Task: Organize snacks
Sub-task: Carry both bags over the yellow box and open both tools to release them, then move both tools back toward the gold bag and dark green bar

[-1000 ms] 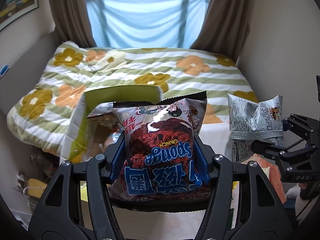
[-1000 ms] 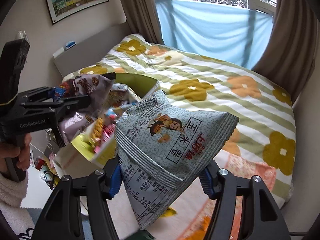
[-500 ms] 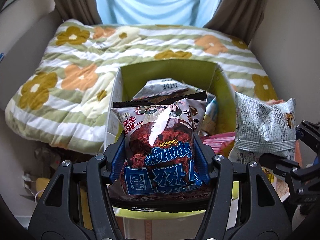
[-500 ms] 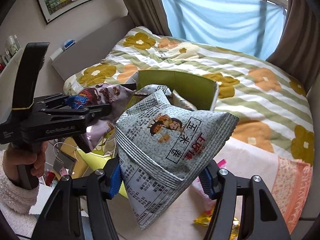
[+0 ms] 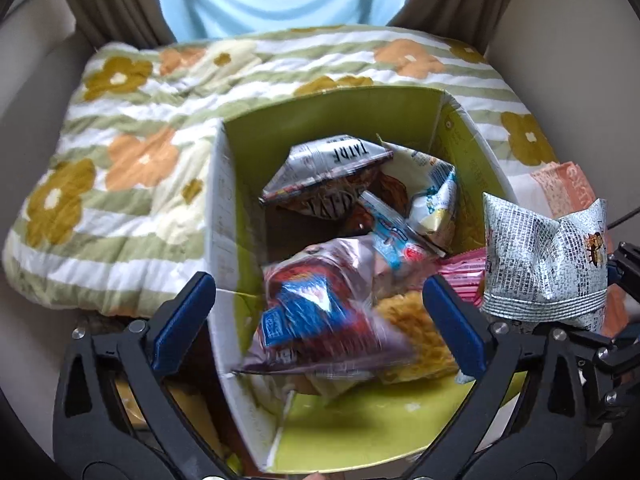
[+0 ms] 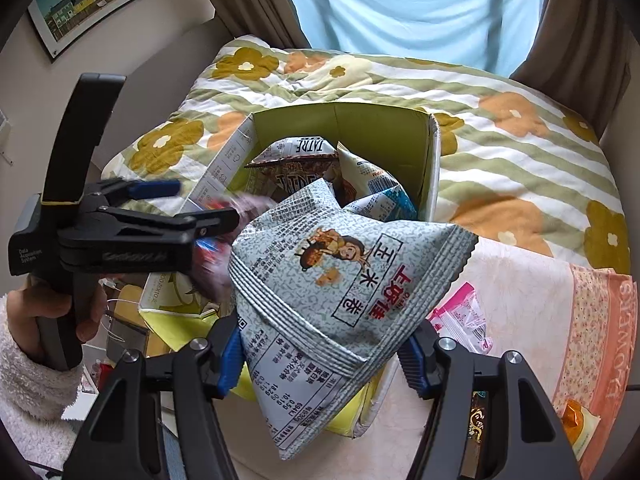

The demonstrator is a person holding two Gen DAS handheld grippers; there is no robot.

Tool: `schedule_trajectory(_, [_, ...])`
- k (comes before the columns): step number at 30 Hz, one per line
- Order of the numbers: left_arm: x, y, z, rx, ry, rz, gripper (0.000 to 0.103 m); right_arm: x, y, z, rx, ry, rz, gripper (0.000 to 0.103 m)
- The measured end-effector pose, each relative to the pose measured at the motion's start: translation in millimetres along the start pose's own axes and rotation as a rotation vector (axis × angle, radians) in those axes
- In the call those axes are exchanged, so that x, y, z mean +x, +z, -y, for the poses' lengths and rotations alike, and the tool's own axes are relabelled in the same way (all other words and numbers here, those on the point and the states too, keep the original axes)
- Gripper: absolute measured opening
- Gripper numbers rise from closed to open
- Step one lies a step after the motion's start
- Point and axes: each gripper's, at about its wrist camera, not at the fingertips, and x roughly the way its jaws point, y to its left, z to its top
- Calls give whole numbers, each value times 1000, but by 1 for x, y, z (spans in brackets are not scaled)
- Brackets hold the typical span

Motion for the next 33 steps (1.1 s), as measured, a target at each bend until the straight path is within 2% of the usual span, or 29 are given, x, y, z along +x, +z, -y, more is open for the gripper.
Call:
schedule_trajectory(2, [-6, -3, -1, 11, 32, -2, 103, 0, -3, -1, -8, 14, 3, 60])
schedule_trajectory(7, [-19, -18, -16, -64, -16, -6, 103, 4, -8, -11, -39, 52, -9, 60])
schedule_trajectory(15, [-30, -27, -23, -107, 26, 12, 103, 17, -4, -32, -113, 69, -12, 60])
schedule_trajectory(17, [-33, -28, -24, -121, 24, 19, 103, 20, -1, -36, -117, 92, 2, 64])
schedule_trajectory(18, [-35, -29, -25, -130, 24, 21, 103, 21, -1, -38, -117, 102, 11, 78])
schedule_trajectory(19, [-36, -30, -26, -135, 24, 23, 103, 21, -1, -40, -120, 104, 21, 99])
schedule_trajectory(20, [-37, -31, -27, -138, 25, 23, 103, 20, -2, -42, -129, 101, 35, 103])
schedule_trajectory(25, [-43, -39, -31, -153, 45, 27, 103, 19, -12, -47, -174, 60, 41, 103])
schedule_trajectory(28, [-46, -44, -34, -163, 45, 28, 103, 16, -18, -46, -148, 81, 45, 103])
schedule_trajectory(33, [-55, -52, -35, -169, 39, 47, 103, 3, -23, -49, -122, 66, 69, 103])
